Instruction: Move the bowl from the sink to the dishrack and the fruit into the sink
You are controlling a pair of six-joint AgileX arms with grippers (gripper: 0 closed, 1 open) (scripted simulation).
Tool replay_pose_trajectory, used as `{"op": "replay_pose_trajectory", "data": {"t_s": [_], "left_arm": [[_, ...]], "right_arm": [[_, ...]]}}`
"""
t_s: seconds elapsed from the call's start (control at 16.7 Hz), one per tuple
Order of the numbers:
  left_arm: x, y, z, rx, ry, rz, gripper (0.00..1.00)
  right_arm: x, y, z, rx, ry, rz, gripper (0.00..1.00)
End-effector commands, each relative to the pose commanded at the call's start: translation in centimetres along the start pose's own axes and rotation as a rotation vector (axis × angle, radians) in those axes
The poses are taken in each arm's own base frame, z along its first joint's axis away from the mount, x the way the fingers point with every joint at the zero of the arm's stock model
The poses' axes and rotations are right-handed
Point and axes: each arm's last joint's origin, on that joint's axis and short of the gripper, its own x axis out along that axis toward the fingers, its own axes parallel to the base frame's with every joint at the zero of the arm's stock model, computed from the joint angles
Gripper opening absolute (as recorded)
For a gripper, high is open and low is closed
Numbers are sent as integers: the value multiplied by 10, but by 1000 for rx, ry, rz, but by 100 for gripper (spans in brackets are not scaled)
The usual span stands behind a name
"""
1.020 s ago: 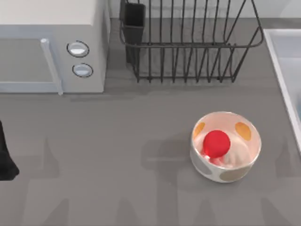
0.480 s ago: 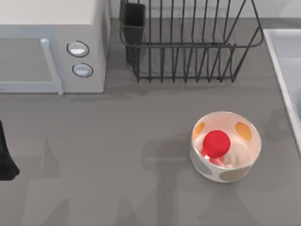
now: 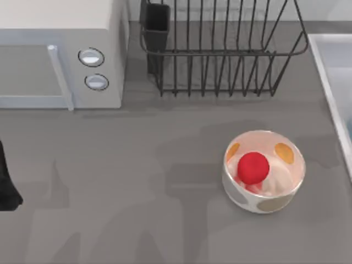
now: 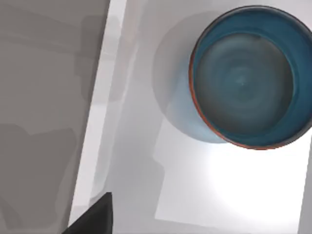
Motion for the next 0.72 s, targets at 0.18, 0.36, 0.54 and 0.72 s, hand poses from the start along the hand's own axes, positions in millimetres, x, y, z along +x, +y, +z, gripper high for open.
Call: {"op": "replay_pose_trajectory", "data": {"t_s": [0.18, 0.36, 0.54, 0.72], "left_arm": [[0, 0, 0, 0, 0, 0, 100], [0, 0, 0, 0, 0, 0, 100], [0, 0, 0, 0, 0, 0, 100], [0, 0, 0, 0, 0, 0, 100]], "right_arm": [[64, -36, 27, 19, 224, 38, 100], [121, -72, 37, 59, 357, 71, 100], [158, -106, 38, 113, 402, 87, 100], [173, -133, 38, 165, 385, 81, 100]]}}
